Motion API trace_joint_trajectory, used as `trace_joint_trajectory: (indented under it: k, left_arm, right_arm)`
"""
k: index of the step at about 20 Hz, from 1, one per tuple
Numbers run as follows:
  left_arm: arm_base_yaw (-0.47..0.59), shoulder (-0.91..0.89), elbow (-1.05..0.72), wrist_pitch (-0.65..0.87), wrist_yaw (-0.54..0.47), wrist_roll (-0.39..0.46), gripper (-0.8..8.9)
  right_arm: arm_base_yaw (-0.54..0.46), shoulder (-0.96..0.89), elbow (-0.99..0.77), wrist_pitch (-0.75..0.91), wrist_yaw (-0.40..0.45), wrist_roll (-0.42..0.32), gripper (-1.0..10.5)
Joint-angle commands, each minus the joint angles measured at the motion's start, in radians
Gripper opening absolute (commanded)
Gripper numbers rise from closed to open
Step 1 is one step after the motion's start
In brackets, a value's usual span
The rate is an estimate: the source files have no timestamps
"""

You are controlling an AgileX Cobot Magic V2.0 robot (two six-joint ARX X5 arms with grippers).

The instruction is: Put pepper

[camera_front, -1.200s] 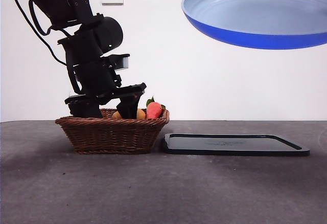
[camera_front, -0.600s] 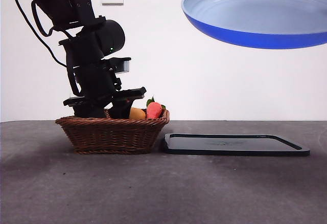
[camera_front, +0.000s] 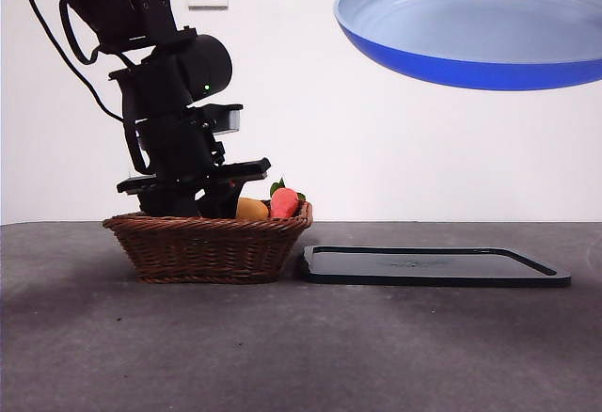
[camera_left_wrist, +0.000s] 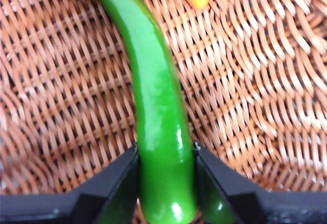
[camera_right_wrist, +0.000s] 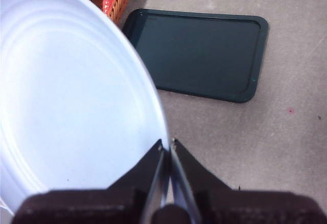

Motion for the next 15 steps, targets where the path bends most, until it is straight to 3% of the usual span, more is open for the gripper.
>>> trace_joint_trajectory:
  k: [1, 8, 15]
  left_arm:
    - [-0.006, -0.024, 0.021, 0.0, 0.0, -0.01, 0.84]
    - [-0.013, -0.183, 0.021, -0.046, 0.017, -0.01, 0.84]
    - [-0.085, -0.398, 0.021, -0.137, 0.208, -0.014, 0.84]
  right_arm:
    - [0.002, 0.003, 0.016, 0.014, -0.004, 0.009, 0.1]
    - [0.002, 0.06, 0.016, 0.02, -0.004, 0.013, 0.1]
    - [0.002, 0.333, 0.016, 0.159, -0.013, 0.062, 0.1]
